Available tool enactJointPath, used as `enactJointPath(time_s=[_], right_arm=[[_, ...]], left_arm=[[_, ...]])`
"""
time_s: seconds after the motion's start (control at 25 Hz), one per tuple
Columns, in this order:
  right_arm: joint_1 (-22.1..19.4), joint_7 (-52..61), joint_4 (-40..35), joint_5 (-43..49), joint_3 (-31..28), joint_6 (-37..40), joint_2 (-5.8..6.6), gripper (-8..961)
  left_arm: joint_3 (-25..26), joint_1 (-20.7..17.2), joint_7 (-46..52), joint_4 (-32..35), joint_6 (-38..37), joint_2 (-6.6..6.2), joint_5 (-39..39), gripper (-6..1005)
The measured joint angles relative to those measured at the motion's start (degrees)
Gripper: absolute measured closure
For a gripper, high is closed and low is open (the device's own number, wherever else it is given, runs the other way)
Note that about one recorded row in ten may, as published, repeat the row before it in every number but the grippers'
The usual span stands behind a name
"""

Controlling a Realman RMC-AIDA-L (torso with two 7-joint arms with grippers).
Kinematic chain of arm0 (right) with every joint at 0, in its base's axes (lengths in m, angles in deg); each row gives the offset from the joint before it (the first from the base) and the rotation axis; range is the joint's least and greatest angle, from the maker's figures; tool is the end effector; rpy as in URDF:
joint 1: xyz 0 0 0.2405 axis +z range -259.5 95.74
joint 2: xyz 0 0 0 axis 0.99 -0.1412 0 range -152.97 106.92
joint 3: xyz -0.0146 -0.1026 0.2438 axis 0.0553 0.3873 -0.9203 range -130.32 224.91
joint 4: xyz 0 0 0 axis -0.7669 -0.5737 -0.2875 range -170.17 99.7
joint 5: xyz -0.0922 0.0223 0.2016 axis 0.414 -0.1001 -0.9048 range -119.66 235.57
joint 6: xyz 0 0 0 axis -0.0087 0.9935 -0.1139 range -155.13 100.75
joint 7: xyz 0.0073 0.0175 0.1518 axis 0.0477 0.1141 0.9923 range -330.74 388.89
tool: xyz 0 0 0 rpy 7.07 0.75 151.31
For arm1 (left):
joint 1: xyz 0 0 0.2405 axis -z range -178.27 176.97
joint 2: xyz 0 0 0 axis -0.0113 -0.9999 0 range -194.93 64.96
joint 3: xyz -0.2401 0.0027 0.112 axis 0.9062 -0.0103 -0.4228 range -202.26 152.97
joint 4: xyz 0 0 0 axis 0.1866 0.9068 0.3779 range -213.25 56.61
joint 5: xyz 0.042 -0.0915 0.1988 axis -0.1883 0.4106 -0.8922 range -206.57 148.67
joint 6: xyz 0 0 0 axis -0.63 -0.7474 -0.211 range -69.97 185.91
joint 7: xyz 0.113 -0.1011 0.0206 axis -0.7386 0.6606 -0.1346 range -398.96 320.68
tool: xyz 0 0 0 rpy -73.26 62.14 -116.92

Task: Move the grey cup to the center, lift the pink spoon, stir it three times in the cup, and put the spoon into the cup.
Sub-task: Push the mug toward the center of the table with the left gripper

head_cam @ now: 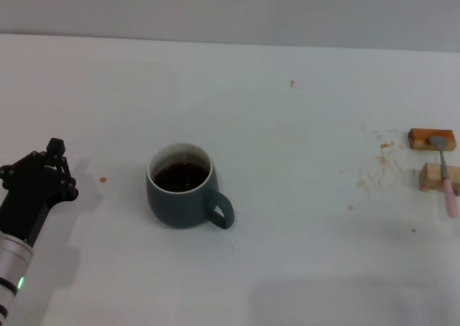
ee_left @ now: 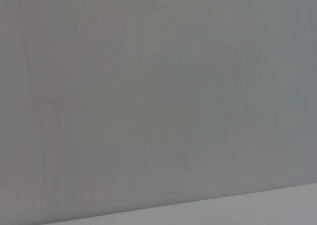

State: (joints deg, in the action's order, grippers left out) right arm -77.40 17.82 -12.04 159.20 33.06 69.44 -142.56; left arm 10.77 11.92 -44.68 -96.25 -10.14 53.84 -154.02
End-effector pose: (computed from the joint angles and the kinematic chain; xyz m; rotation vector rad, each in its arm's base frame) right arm 0.3365 0.1979 -0.0365 -1.3755 0.3645 0.7371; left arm -0.3605 0.2746 -0.0615 -1.6822 -0.4897 -0.5386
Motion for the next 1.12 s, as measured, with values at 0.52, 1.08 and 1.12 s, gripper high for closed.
enactJointPath(time_s=[0.52, 1.08, 1.12], right_arm=[[-0.11, 0.00, 0.00, -0.08, 0.00, 0.45, 0.00, 229], [-0.41, 0.00, 0.09, 0.29, 0.01, 1.50, 0.00, 228], [-0.44, 0.00, 0.09, 0.30, 0.01, 1.52, 0.00, 228]], left_arm=[[-1.62, -0.25, 0.00, 0.06, 0.09, -0.04, 0.01, 1001], [-10.88, -0.29, 0.18, -1.52, 1.17, 0.09, 0.05, 1001], [-10.95, -0.29, 0.18, -1.70, 1.18, 0.09, 0.05, 1001]])
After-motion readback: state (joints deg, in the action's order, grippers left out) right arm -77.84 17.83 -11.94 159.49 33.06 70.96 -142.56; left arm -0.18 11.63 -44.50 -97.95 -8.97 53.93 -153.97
